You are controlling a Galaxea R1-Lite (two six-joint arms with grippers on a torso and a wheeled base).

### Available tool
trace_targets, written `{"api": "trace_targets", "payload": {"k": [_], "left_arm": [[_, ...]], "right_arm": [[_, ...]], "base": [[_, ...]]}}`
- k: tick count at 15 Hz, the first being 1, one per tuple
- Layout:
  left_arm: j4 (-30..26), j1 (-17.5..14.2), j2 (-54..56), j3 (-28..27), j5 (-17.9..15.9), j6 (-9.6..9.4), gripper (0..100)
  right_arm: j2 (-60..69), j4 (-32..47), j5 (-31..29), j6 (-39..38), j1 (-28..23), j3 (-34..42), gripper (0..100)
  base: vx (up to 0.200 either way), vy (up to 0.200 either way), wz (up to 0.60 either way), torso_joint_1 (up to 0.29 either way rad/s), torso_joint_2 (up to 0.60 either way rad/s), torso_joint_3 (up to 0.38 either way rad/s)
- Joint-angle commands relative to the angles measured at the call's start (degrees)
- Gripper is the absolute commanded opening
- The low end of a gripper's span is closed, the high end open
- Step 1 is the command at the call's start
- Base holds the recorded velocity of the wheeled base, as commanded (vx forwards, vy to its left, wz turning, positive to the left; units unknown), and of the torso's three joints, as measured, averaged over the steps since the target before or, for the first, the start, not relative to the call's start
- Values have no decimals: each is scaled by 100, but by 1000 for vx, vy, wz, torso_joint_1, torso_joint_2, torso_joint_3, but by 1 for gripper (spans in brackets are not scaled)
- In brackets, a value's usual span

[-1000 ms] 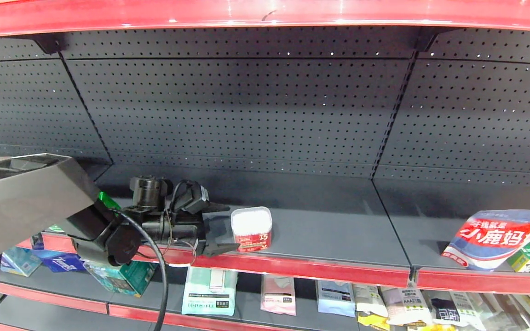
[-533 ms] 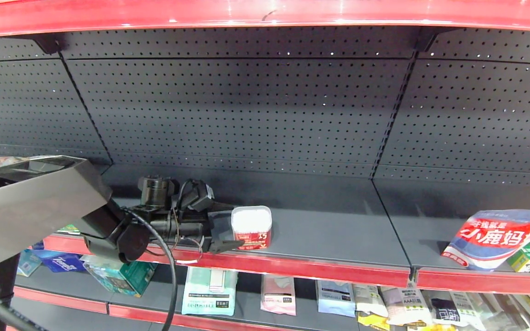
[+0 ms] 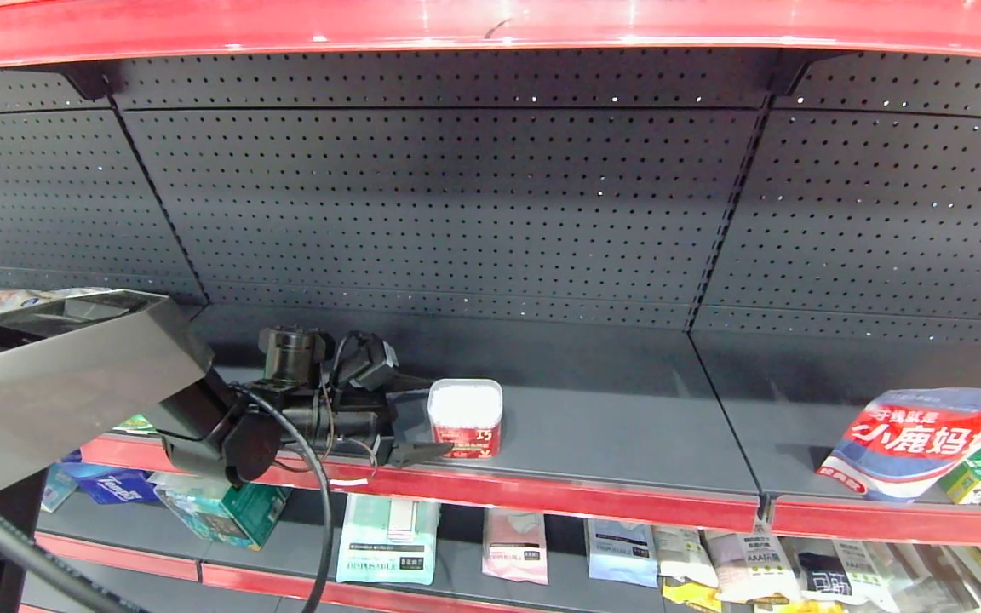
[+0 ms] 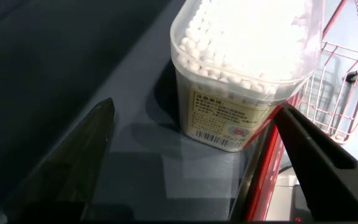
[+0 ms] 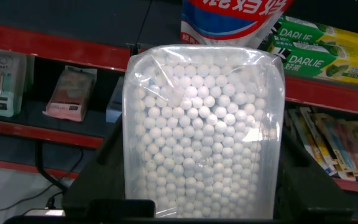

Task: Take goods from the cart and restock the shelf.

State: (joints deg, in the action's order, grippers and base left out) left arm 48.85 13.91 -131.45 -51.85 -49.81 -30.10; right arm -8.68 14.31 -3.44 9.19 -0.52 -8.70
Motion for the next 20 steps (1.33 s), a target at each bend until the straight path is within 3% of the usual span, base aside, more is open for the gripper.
{"api": "trace_targets", "payload": {"k": [1,11,12,14,15,18,20], "left_arm": [[2,-2,-12,-1,-2,4,100],[2,-20,14,-18,-55,48,100],[-7,-11,120,69,-90,145,100],[-7,42,524,307,-319,751,100],[11,59,594,307,-380,944,100],[55,7,559,272,-442,1032,100],[63,-55,656,316,-758,1032,100]], "right_arm": [[-20,1,1,4,0,0,0],[-29,1,1,4,0,0,0],[-20,1,1,4,0,0,0],[-29,1,1,-5,-9,0,0],[-29,1,1,4,-9,0,0],[-55,1,1,4,-9,0,0],[-90,1,1,4,0,0,0]], "base": [[0,0,0,0,0,0],[0,0,0,0,0,0],[0,0,0,0,0,0],[0,0,0,0,0,0],[0,0,0,0,0,0],[0,0,0,0,0,0],[0,0,0,0,0,0]]}}
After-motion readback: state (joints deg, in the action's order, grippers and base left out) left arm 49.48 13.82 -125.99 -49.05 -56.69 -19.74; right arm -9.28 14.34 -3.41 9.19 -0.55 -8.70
